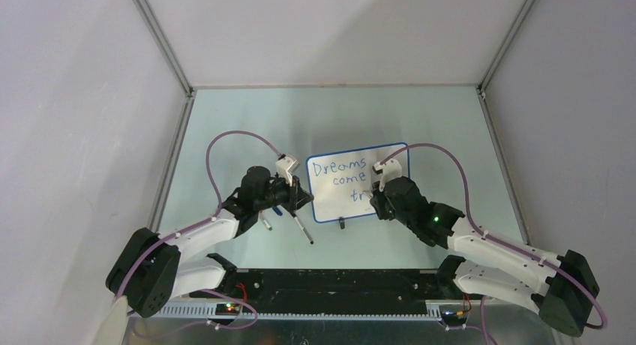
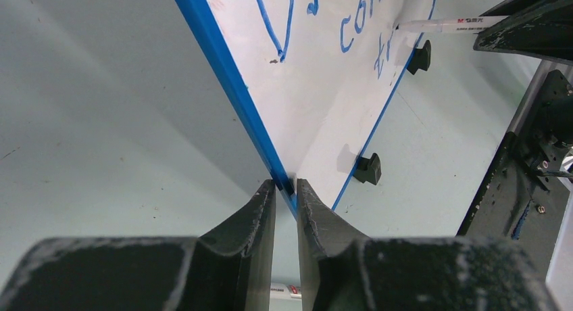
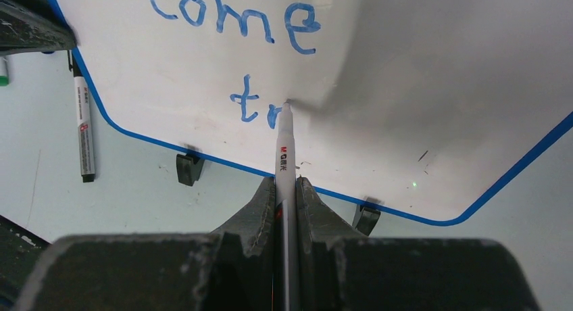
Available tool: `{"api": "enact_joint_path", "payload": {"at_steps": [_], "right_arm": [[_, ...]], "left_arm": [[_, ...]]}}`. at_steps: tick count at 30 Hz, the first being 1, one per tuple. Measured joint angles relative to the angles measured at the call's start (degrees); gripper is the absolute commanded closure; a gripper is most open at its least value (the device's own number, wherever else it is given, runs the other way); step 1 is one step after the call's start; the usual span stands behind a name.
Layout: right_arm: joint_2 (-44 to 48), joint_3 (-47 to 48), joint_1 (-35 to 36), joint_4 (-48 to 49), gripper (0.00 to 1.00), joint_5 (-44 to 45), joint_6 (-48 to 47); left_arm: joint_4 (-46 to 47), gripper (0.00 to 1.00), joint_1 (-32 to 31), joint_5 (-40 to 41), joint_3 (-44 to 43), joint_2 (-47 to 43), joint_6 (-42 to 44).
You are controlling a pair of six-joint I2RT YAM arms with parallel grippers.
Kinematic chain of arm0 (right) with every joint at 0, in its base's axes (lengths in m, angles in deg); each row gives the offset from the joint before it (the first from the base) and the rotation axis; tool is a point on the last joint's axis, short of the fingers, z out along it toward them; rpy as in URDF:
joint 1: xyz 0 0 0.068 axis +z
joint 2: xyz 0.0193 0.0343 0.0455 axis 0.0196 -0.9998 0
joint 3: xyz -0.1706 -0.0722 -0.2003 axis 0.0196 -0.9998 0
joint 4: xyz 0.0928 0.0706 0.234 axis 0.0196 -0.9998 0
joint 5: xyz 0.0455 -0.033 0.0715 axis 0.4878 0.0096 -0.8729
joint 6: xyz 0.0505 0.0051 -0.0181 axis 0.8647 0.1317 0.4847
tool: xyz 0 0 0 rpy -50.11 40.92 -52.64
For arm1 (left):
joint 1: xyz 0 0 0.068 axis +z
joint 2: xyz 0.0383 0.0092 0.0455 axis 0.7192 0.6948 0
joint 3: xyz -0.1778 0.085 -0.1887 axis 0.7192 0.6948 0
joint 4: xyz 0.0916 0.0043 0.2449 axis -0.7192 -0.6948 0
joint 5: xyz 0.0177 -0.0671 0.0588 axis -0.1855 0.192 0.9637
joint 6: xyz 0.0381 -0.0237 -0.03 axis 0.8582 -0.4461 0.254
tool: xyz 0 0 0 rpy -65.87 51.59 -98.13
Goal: Write a sentence on the whiteboard
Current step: Write a sentence with the whiteboard marker.
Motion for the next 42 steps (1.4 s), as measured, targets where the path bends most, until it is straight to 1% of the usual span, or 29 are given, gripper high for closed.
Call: {"api": "enact_joint_path", "payload": {"at_steps": [9,30,37,42], "right_arm": [[4.3,0.0,0.0,-0.2,1.0,0.0,0.0],[3.0,-0.5,0.0,-1.9,1.0,0.5,1.1],[2.4,-0.7,-0.1,-1.9,1.0,0.5,1.1],[2.4,-0.7,-0.1,-1.9,1.0,0.5,1.1]], "left_arm": [[0.0,0.77,0.0,0.0,0.0,0.0,0.0],[0.0,0.77,0.0,0.0,0.0,0.0,0.0],[0.0,0.73,0.0,0.0,0.0,0.1,0.0],[0.0,0.73,0.0,0.0,0.0,0.3,0.0]]}}
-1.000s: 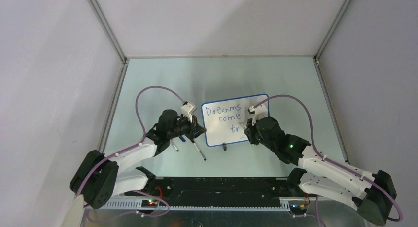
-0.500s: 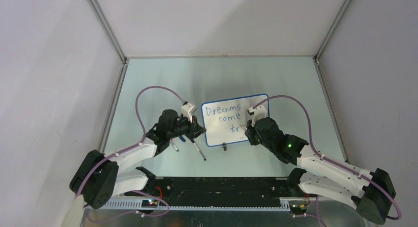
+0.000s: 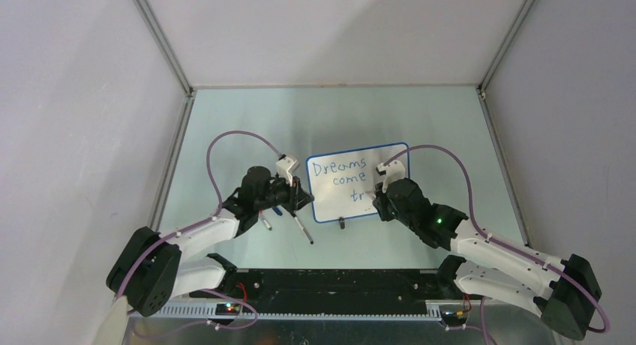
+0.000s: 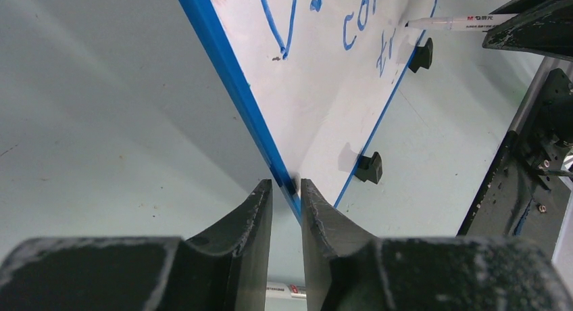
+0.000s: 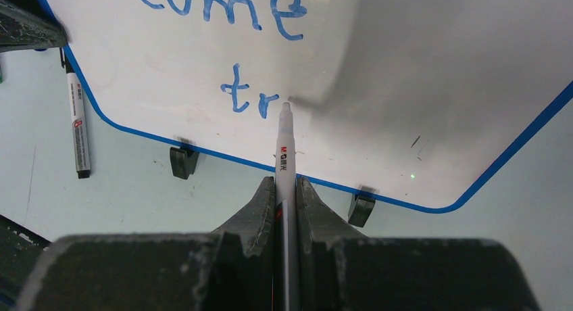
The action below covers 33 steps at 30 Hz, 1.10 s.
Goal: Write a sentence on the whiteboard
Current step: Write a sentence with the whiteboard marker.
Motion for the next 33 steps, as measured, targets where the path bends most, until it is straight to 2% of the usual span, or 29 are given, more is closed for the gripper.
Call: {"api": "enact_joint_path", "payload": {"at_steps": [18,33], "right_arm": [[0.0,0.0,-0.9,0.6,1.0,-0.1,-0.1],[-1.1,0.0,-2.1,1.0,1.0,-1.2,0.0]], "left_arm": [[0.0,0.77,0.0,0.0,0.0,0.3,0.0],[0.0,0.77,0.0,0.0,0.0,0.3,0.0]]}}
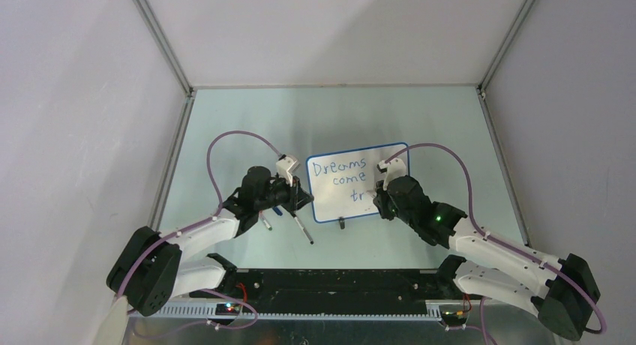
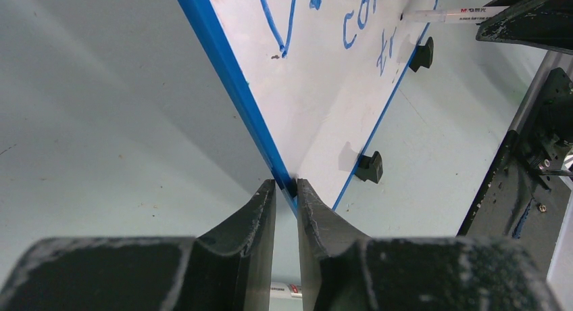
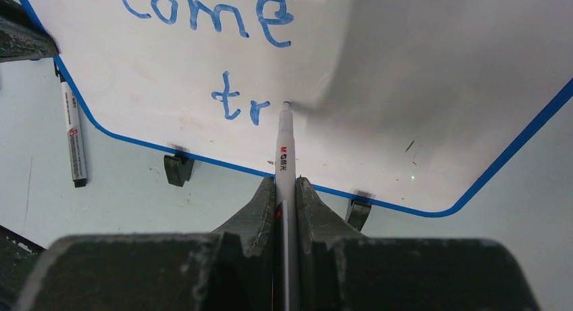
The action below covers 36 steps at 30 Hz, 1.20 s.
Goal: Write a sentence on the whiteboard
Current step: Write a sentence with the whiteboard marker.
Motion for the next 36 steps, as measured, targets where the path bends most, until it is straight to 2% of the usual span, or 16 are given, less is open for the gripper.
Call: {"api": "enact_joint_path", "payload": {"at_steps": [36], "right_arm": [[-0.1,0.0,-0.1,-2.4,1.0,-0.4,2.3]], "left_arm": [[0.0,0.77,0.0,0.0,0.0,0.0,0.0]]}}
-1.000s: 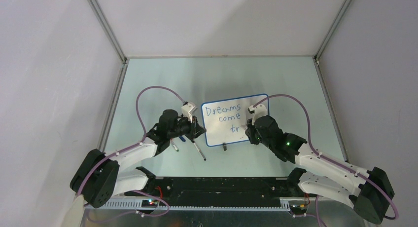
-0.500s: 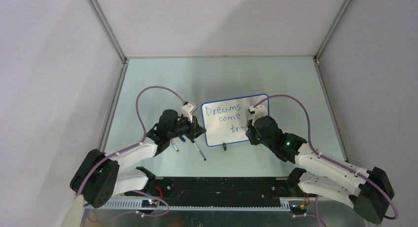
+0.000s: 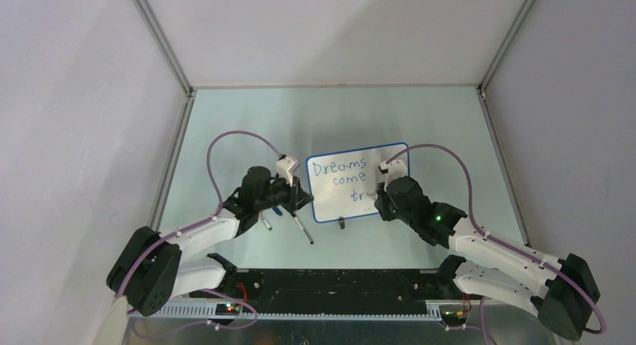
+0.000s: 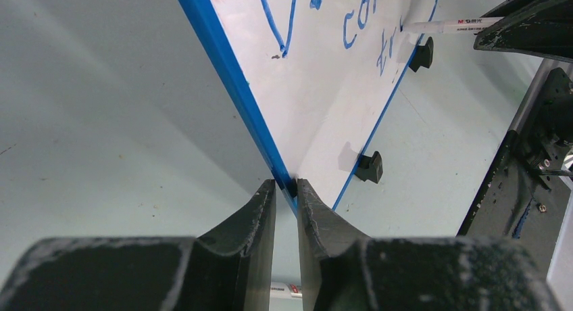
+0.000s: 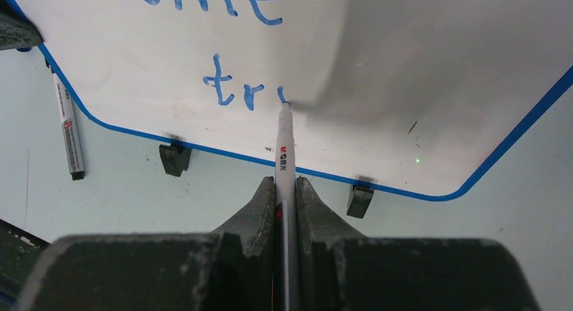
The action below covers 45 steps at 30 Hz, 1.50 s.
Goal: Write a sentence on the whiteboard
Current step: Write a sentence with the whiteboard marker.
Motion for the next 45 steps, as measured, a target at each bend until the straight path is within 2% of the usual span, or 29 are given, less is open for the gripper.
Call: {"api": "enact_joint_path", "payload": {"at_steps": [45], "right_arm": [[-1.1,2.1,-2.7,0.1,1.0,-1.0,-1.5]], "left_arm": [[0.0,0.77,0.0,0.0,0.0,0.0,0.0]]}}
